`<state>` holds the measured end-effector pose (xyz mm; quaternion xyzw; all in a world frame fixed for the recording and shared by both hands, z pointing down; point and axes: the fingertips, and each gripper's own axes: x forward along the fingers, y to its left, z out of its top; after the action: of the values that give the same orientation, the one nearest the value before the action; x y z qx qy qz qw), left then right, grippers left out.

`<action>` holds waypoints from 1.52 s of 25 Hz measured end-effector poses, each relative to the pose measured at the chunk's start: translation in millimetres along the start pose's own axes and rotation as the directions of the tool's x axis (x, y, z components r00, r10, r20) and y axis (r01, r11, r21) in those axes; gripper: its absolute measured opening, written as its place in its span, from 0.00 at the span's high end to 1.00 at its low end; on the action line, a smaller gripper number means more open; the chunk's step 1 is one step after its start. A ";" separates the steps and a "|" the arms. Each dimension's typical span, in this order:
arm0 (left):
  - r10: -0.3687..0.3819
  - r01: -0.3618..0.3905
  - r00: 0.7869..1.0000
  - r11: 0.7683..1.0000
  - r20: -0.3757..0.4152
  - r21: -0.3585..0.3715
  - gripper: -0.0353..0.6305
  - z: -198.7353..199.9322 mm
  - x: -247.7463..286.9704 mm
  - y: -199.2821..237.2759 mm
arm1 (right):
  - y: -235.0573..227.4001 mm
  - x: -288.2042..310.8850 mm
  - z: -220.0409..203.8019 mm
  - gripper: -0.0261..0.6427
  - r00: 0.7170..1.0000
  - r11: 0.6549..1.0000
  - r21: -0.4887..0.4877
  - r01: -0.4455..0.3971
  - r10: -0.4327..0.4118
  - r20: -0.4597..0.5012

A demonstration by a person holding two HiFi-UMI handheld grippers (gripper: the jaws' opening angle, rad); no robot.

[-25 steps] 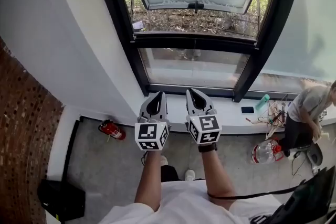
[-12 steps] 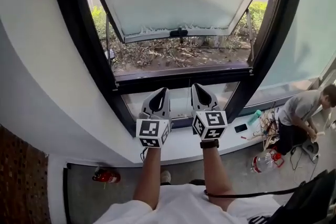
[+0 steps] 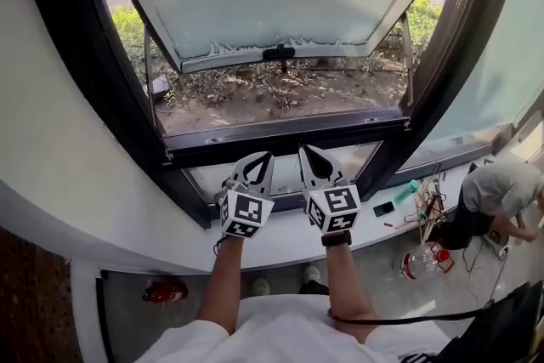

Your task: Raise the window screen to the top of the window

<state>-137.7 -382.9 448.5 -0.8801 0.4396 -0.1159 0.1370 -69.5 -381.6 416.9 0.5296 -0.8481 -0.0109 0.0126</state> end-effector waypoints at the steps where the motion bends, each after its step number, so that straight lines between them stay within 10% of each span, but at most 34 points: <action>1: -0.016 0.019 0.999 0.998 -0.042 0.060 0.95 -8.1 8.6 -2.0 | -5.8 0.7 -5.1 0.96 1.000 1.000 0.002 -0.006 0.006 -0.006; 13: -0.045 0.208 0.931 0.881 -0.362 0.426 0.80 -73.0 88.6 -19.5 | -67.5 23.6 -100.7 0.96 0.985 0.995 0.098 0.006 0.011 -0.173; 25: 0.121 0.152 0.911 0.790 -0.395 0.593 0.80 -83.4 103.7 -13.8 | -74.1 20.0 -262.8 0.96 0.894 0.982 0.188 -0.015 0.097 -0.437; 38: 0.153 0.115 0.903 0.815 -0.401 0.568 0.82 -82.0 104.6 -14.1 | -62.3 49.3 -414.3 0.75 0.803 0.991 0.130 0.018 0.063 -0.593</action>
<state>-92.4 -470.4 538.8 -0.7441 0.4113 -0.4333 0.2992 -21.6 -455.3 829.4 0.4958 -0.8064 0.2108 0.2438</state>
